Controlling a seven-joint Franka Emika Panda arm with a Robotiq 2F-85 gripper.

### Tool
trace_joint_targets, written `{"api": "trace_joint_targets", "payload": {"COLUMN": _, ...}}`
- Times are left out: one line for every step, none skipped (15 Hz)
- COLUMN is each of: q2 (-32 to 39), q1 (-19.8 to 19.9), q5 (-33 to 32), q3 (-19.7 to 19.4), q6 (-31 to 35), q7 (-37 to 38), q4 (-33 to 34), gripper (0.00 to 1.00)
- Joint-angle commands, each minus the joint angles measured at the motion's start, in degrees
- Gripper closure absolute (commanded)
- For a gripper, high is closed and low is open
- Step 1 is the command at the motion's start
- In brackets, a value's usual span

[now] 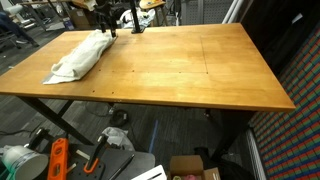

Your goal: Fold the towel

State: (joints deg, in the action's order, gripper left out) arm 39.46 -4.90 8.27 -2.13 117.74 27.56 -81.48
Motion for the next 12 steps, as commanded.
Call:
{"api": "trace_joint_targets", "payload": {"q2": -12.42, "q1": 3.2, "q5": 4.25, "q3": 2.93, "q6": -2.84, "q7": -8.59, "q4": -10.57, "gripper": 0.0}}
{"api": "trace_joint_targets", "payload": {"q2": -14.8, "q1": 3.73, "q5": 5.06, "q3": 3.57, "q6": -5.11, "q7": -11.39, "q4": -12.32, "gripper": 0.0}}
{"api": "trace_joint_targets", "payload": {"q2": -17.22, "q1": 4.09, "q5": 5.69, "q3": 4.08, "q6": -7.75, "q7": -13.92, "q4": -14.14, "gripper": 0.0}}
{"api": "trace_joint_targets", "payload": {"q2": -19.78, "q1": 4.1, "q5": 6.04, "q3": 4.51, "q6": -9.22, "q7": -16.42, "q4": -16.7, "gripper": 0.0}}
{"api": "trace_joint_targets", "payload": {"q2": -22.19, "q1": 3.88, "q5": 6.05, "q3": 4.86, "q6": -10.92, "q7": -18.6, "q4": -18.97, "gripper": 0.0}}
{"api": "trace_joint_targets", "payload": {"q2": -24.59, "q1": 3.02, "q5": 4.79, "q3": 5.09, "q6": -12.35, "q7": -20.17, "q4": -21.53, "gripper": 0.0}}
{"api": "trace_joint_targets", "payload": {"q2": -26.66, "q1": 2.05, "q5": 3.22, "q3": 5.41, "q6": -13.83, "q7": -21.05, "q4": -23.85, "gripper": 0.0}}
{"api": "trace_joint_targets", "payload": {"q2": -28.74, "q1": 1.28, "q5": 2.12, "q3": 6.0, "q6": -14.83, "q7": -22.04, "q4": -26.24, "gripper": 0.0}}
{"api": "trace_joint_targets", "payload": {"q2": -30.84, "q1": 0.11, "q5": 0.58, "q3": 6.72, "q6": -14.57, "q7": -22.44, "q4": -29.26, "gripper": 0.0}}
{"api": "trace_joint_targets", "payload": {"q2": -32.65, "q1": -0.91, "q5": -0.76, "q3": 7.53, "q6": -15.03, "q7": -22.67, "q4": -31.69, "gripper": 0.0}}
{"api": "trace_joint_targets", "payload": {"q2": -34.39, "q1": -2.2, "q5": -2.23, "q3": 8.56, "q6": -13.04, "q7": -22.71, "q4": -34.91, "gripper": 0.0}}
{"api": "trace_joint_targets", "payload": {"q2": -36.11, "q1": -3.44, "q5": -3.14, "q3": 9.67, "q6": -11.27, "q7": -22.09, "q4": -37.95, "gripper": 0.0}}
